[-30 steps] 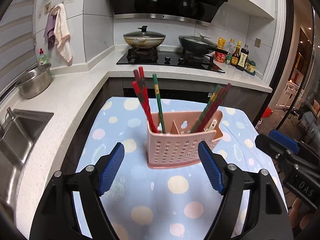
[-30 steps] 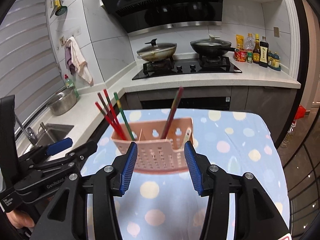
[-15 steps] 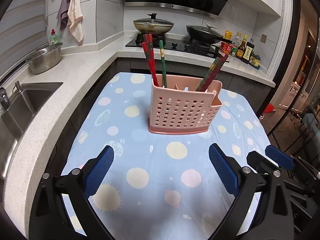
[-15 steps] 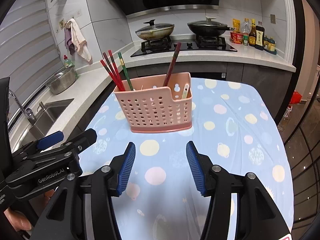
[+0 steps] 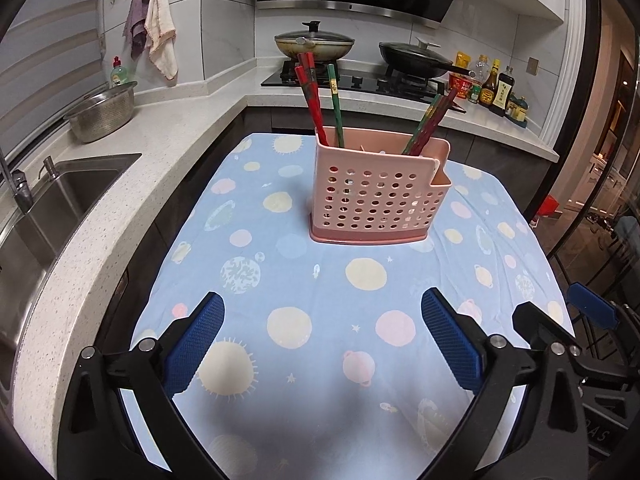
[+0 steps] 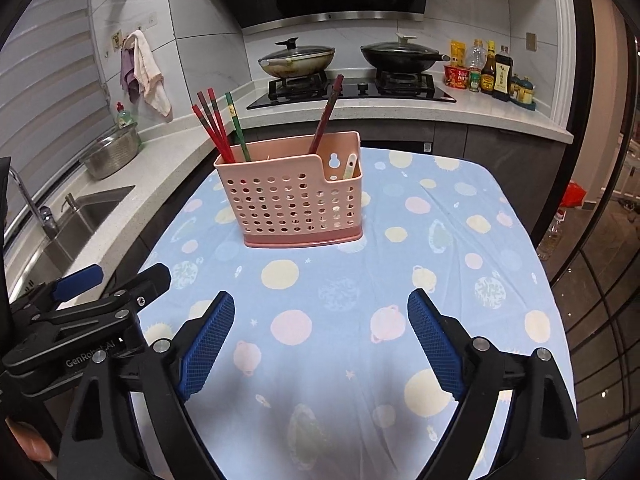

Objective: Organize utensils

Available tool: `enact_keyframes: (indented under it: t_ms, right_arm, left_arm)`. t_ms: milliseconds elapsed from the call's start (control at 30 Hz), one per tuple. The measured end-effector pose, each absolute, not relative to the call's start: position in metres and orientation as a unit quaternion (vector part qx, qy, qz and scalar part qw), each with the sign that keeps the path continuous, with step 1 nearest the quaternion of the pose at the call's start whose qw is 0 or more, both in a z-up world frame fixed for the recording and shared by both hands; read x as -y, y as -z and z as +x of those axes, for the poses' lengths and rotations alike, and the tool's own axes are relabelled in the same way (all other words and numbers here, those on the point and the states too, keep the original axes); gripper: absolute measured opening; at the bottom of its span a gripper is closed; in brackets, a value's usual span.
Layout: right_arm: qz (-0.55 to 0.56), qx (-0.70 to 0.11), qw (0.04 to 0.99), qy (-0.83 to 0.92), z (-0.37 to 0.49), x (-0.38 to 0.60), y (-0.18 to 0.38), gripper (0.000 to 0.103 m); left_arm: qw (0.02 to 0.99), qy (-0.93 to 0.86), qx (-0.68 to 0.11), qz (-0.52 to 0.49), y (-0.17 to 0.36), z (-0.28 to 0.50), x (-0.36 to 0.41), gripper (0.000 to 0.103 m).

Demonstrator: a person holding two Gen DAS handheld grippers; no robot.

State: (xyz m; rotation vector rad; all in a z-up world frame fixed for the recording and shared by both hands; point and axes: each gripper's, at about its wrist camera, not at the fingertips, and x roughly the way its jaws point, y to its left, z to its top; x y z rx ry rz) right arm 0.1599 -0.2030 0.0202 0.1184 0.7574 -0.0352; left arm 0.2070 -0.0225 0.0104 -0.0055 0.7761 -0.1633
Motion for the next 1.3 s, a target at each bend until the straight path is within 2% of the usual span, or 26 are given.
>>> enact_keyframes:
  t_ms: [100, 133, 1300]
  right_arm:
    - [0.047, -0.368, 0.928, 0.019, 0.159, 0.201, -0.019, 0.088]
    - [0.044, -0.369, 0.928, 0.02, 0.158, 0.201, -0.019, 0.098]
    - [0.054, -0.375, 0.925, 0.041, 0.153, 0.212, -0.004, 0.096]
  left_arm:
    - [0.923, 0.076, -0.378, 0.001, -0.009, 0.205, 0.022, 0.095]
    - [0.923, 0.073, -0.379, 0.001, -0.008, 0.205, 0.021, 0.095]
    - [0.925, 0.048, -0.377, 0.015, -0.003, 0.197, 0.019, 0.095]
